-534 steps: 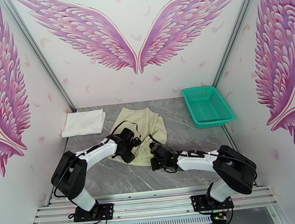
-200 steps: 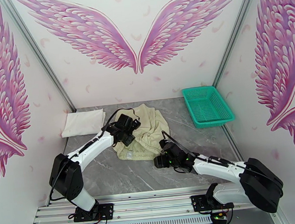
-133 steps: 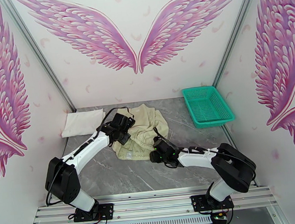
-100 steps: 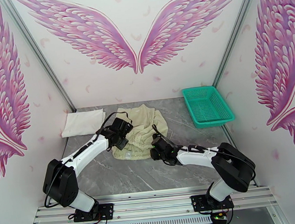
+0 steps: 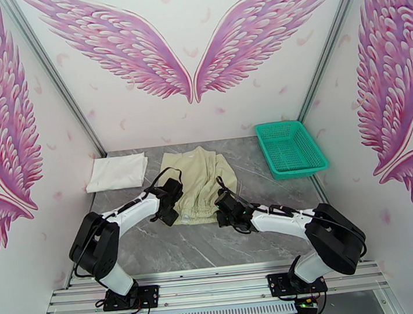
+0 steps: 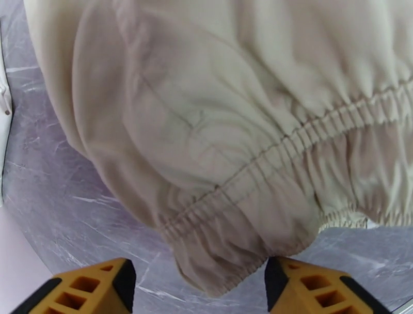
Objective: Fold and stack the mixed laundry pile
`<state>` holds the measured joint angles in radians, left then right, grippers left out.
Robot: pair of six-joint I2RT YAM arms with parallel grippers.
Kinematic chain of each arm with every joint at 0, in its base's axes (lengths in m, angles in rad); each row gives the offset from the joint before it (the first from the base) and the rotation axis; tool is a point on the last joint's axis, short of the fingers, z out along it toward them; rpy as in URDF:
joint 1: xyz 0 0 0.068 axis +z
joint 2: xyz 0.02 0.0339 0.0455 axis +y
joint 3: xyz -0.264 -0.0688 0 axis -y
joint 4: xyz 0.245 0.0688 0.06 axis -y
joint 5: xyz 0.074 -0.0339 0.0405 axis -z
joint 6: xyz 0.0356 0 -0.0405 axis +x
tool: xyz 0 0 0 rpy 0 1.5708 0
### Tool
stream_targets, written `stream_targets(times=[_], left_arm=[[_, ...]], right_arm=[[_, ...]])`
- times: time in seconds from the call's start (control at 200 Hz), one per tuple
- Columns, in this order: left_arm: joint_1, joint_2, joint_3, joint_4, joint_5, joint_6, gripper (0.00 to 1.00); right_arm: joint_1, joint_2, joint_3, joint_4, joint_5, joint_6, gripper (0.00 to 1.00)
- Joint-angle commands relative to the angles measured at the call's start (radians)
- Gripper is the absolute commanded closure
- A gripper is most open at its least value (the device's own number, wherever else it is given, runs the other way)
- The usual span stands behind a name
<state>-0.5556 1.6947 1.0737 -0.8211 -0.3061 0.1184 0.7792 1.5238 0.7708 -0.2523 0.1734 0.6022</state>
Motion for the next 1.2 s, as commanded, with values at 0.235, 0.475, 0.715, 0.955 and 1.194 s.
stream_targets(times=[0.235, 0.475, 0.715, 0.955, 1.194], left_arm=[[0.020, 0.031, -0.023, 0.005, -0.087, -0.023, 0.45], [0.022, -0.018, -0.002, 0.107, -0.046, -0.098, 0.98], [-0.012, -0.312, 0.161, 0.009, -0.062, -0.112, 1.00], [-0.154, -0.510, 0.617, -0.300, -0.103, -0.107, 1.00], [-0.322, -0.356, 1.046, -0.568, -0.251, -0.145, 1.00]], right_arm=[[-0.029, -0.058, 0.014, -0.067, 0.046, -0.034, 1.00], [-0.062, -0.081, 0.059, -0.095, 0.031, -0.071, 1.00], [-0.110, -0.231, 0.303, -0.365, 0.061, -0.213, 1.00], [-0.127, -0.433, 0.668, -0.736, 0.086, -0.349, 1.00], [-0.129, -0.421, 1.039, -0.993, 0.105, -0.372, 1.00]])
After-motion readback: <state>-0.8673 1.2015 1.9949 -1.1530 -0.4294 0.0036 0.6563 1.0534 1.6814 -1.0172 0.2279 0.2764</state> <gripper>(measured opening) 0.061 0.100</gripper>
